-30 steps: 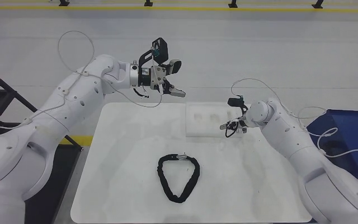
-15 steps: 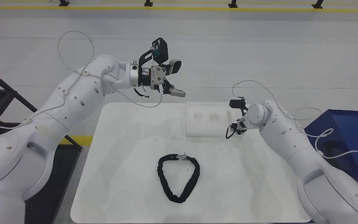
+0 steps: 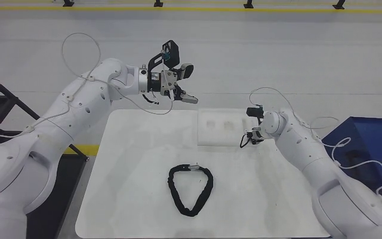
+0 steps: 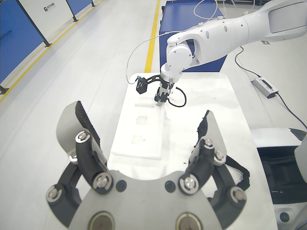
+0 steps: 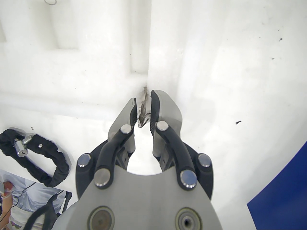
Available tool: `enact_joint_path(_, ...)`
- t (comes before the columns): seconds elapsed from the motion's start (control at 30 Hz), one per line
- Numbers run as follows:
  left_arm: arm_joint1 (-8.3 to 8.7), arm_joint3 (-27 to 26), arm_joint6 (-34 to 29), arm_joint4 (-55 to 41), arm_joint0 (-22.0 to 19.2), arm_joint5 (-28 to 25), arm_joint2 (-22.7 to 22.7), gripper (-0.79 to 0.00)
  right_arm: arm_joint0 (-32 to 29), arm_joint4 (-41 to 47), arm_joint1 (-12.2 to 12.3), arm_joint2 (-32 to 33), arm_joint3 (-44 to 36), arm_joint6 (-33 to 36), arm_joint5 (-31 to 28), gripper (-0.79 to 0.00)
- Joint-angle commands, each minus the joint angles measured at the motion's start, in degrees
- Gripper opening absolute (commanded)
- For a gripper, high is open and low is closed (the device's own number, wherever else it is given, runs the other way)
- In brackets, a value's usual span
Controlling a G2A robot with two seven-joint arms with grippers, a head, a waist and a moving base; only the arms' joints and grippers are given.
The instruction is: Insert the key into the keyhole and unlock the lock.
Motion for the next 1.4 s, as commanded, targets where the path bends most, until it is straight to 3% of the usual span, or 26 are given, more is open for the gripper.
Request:
enact_joint_path(0.0,0.00,0.00,0.00,0.00,0.00,0.00,0.00,0.000,0.17,-0.25,-0.29,-0.01,0.52,-0.26,0.18,-0.785)
enact_joint_path(0.37,0.00,0.00,0.00,0.00,0.00,0.00,0.00,0.000,2.14,-2.35,-0.62,1.08,-0.01,1.51,1.94,-0.785)
enact_joint_path(0.7,0.00,0.00,0.00,0.00,0.00,0.00,0.00,0.000,-0.25,-1.94,2.91,6.72,-11.87,4.73,1.37,-0.785)
enact_joint_path(1.03,0.00,0.00,0.00,0.00,0.00,0.00,0.00,0.000,-11.16,1.56,9.29,19.56,-35.53,8.62,-1.37,-0.785)
enact_joint_path(1.23,0.00,0.00,0.00,0.00,0.00,0.00,0.00,0.000,-21.48,7.30,12.21,29.63,-50.05,5.39,-3.87,-0.785)
enact_joint_path(1.37,0.00,0.00,0.00,0.00,0.00,0.00,0.00,0.000,-27.15,13.70,13.36,35.49,-54.96,4.00,-8.40,-0.785)
